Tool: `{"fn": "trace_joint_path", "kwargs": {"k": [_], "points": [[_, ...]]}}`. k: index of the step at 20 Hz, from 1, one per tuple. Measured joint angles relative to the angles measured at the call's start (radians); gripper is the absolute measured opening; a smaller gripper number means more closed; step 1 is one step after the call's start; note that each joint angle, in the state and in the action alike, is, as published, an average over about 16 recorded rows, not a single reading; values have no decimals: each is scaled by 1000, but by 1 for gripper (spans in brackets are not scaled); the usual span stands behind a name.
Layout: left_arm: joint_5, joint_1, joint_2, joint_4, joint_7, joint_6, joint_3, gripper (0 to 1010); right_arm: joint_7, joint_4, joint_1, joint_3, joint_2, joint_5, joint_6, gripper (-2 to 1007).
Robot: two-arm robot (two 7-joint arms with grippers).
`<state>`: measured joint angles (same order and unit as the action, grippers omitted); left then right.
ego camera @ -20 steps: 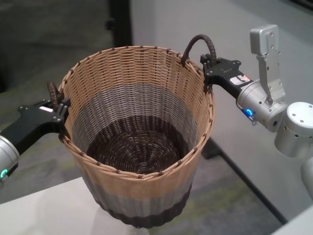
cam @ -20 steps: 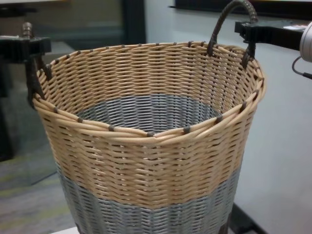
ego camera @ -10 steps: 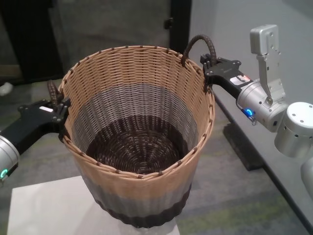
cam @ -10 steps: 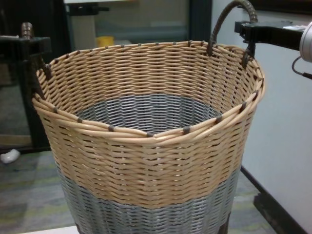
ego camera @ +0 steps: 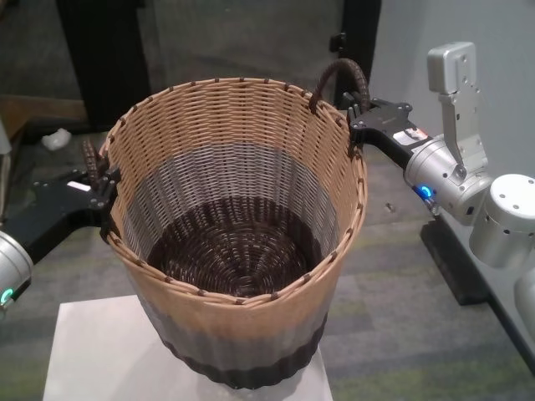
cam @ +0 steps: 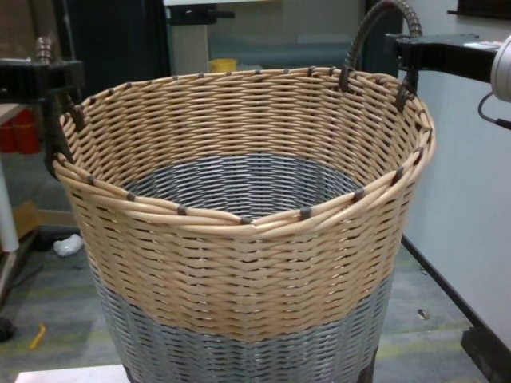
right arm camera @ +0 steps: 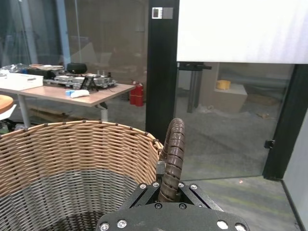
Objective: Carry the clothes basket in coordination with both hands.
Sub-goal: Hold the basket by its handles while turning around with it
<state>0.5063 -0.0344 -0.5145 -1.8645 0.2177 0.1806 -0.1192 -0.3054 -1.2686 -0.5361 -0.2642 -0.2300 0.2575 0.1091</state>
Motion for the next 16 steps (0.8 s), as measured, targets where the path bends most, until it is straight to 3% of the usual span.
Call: {"fn": "trace_joint_path", "kwargs": {"k": [16], "points": [[-5,-5,1,27,18,0,0,175,-3,14,-3,-7,3,-3,-2,46]]}}
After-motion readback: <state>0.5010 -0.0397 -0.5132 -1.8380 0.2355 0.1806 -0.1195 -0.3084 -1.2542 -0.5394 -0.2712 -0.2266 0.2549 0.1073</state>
